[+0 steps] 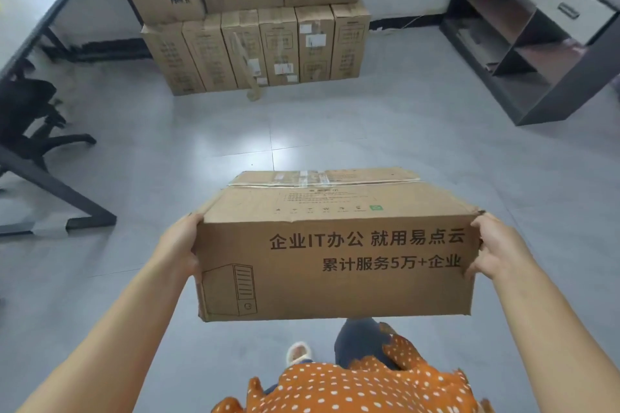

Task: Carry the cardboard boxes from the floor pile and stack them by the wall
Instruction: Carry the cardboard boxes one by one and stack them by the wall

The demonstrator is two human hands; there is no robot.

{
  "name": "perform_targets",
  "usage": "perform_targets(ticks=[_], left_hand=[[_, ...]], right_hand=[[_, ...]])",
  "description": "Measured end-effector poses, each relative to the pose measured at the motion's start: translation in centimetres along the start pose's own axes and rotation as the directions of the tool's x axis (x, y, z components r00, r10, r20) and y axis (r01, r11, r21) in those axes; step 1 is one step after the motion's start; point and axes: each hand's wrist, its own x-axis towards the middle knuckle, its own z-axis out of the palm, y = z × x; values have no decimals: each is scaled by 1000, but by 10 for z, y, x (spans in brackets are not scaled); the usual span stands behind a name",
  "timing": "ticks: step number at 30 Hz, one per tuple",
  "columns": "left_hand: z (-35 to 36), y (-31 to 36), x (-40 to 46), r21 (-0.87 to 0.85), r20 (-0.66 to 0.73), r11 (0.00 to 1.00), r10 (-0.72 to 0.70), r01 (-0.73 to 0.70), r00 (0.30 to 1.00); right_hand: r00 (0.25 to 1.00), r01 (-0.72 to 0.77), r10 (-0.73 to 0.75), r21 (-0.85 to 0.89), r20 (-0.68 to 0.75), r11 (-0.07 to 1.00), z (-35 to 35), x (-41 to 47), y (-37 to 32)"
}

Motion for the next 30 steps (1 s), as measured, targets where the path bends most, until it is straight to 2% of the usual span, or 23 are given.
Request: perform_targets(ticks=[10, 20, 25, 30], left_hand=[[120, 126, 114, -3, 61, 1000, 21, -21, 998], [242, 270, 211, -40, -4, 999, 18, -18, 1000], [293, 352, 277, -15, 20, 1000, 27, -27, 999], [346, 448, 352, 65, 105, 998, -6, -1, 994]], right_hand=[[1000, 1, -1, -21, 14, 1000, 115, 125, -133], [997, 32, -25, -100, 67, 994, 239, 237, -307], [998, 39, -35, -59, 57, 998, 311, 293, -378], [1000, 3, -5, 79, 22, 997, 387, 347, -444]])
